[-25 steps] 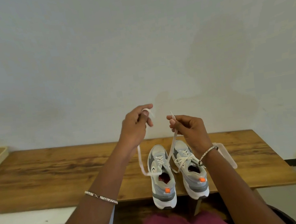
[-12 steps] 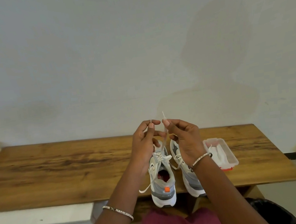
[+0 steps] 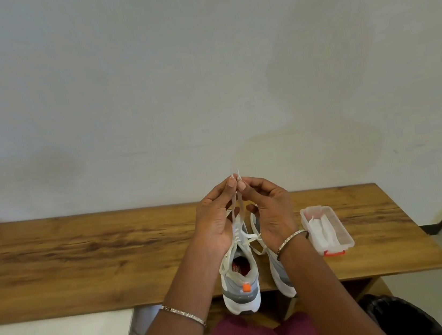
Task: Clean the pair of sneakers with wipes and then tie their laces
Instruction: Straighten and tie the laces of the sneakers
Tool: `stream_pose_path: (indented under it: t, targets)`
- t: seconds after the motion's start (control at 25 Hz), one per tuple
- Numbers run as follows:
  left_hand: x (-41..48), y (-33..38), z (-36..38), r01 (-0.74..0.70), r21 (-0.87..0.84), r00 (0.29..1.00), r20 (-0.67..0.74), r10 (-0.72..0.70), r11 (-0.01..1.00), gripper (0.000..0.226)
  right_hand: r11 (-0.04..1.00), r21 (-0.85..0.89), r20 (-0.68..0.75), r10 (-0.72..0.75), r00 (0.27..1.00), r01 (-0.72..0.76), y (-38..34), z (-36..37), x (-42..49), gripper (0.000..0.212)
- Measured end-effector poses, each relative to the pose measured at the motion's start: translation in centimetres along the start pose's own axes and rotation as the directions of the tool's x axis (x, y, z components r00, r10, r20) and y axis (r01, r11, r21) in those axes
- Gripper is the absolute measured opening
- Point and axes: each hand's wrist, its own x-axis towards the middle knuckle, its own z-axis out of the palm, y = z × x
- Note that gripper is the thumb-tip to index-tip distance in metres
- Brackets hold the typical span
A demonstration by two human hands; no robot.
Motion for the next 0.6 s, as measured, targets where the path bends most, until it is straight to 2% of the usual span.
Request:
stream_pose_path:
  t: [0.2, 0.6]
  targets:
    - [0.48, -0.28, 0.56, 0.025, -0.047, 0.999, 0.021, -0.024, 0.999, 0.013, 0.994, 0.101, -0.007, 0.037, 0.999, -0.036, -0.64, 0.06, -0.20, 0.024]
    - [0.31, 0.14, 0.08, 0.086, -0.047, 0.996, 0.016, -0.086, 0.995, 0.023, 0.994, 0.087, 0.005, 0.070, 0.998, -0.070, -0.81, 0.07, -0.36, 0.024]
